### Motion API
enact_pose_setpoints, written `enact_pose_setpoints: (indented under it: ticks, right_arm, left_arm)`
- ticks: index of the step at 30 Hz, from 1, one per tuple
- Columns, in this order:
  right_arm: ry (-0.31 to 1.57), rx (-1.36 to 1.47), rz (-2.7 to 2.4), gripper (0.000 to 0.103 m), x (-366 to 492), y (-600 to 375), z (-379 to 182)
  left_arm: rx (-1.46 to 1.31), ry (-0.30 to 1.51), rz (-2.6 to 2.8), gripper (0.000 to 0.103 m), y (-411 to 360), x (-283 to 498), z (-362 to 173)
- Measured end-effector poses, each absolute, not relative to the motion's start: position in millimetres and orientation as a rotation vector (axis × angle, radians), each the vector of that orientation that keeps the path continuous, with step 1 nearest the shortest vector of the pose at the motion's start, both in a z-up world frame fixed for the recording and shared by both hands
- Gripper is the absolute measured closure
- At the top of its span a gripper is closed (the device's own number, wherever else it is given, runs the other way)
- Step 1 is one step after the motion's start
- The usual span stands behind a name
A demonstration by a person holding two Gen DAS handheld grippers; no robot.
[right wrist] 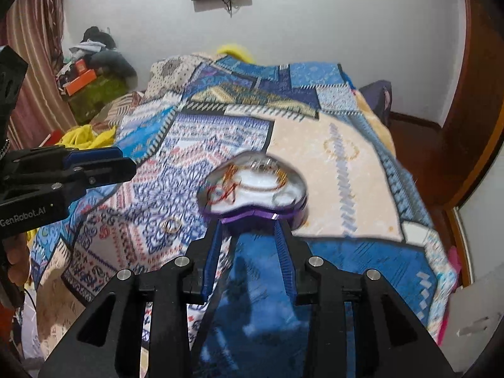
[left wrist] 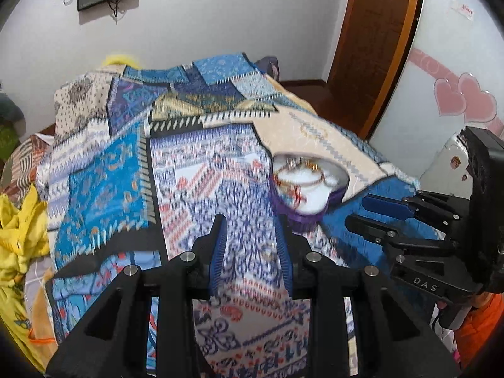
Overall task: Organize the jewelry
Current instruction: 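Withdraw both tools from the tin toward the last rings on the cover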
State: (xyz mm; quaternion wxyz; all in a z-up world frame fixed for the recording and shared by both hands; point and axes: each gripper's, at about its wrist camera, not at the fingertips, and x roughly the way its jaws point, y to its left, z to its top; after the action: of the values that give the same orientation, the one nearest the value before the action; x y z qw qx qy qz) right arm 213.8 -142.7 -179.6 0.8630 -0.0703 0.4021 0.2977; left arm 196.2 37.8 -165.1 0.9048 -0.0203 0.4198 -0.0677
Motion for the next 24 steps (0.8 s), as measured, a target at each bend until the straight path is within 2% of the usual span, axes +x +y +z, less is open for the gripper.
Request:
enact_pose_setpoints:
  ticks: [10, 14, 16, 24]
  right_arm:
    - [0.906, -0.169, 0.66, 0.073, 206, -128, -205]
    - [0.906, -0.183, 0.664, 0.089, 206, -125, -208]
    - [0.907, -0.184, 0.667, 0.094, 206, -126, -208]
    - [0.88, -0.189, 0.666, 0.094, 202, -133, -205]
  left_arm:
    - [-0.009, 0.948, -0.178, 0.073, 28, 185, -198]
    - [0.003, 0.969, -0.182, 0.073, 25, 188, -206]
    - [0.004, 0.981, -0.183, 0.073, 24, 191, -210]
    - [-0.002, 0.997, -0.188, 0.073, 18, 202, -221]
